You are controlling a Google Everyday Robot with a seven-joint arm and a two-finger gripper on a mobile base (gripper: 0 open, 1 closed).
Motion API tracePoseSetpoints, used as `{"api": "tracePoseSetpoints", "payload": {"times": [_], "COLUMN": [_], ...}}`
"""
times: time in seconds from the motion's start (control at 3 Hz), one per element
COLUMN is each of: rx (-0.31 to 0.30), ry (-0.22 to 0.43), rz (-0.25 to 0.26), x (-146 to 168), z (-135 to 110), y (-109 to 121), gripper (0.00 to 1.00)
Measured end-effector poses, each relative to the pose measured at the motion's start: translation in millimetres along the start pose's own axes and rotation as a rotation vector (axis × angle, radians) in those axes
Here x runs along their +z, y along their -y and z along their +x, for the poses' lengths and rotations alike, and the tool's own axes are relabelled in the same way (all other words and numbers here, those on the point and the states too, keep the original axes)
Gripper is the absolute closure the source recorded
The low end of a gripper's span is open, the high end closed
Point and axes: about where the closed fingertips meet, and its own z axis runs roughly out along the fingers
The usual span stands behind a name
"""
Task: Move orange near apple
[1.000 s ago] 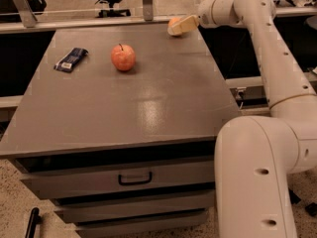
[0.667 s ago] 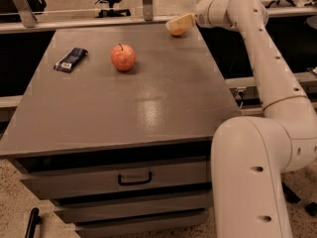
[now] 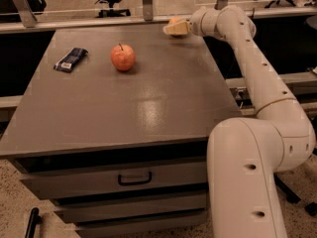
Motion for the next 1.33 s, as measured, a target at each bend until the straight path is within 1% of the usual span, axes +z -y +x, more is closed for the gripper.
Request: {"api": "tracePoseSetpoints", "payload": {"times": [0.33,0.67,1.0,1.33], "rx": [0.042,0.037,0.029,-0.019], "ry": [-0.033,-0.045,-0.018,0.030], "rz": [0.018,0.003,-0.037,-0.089], "x": [4.7,7.5,8.9,1.6], "z": [25.0,32.2,33.4,22.2], "y": [3.6,-1.2,-7.9,-14.3], "gripper": [0.23,0.46,0.69,0.92]}}
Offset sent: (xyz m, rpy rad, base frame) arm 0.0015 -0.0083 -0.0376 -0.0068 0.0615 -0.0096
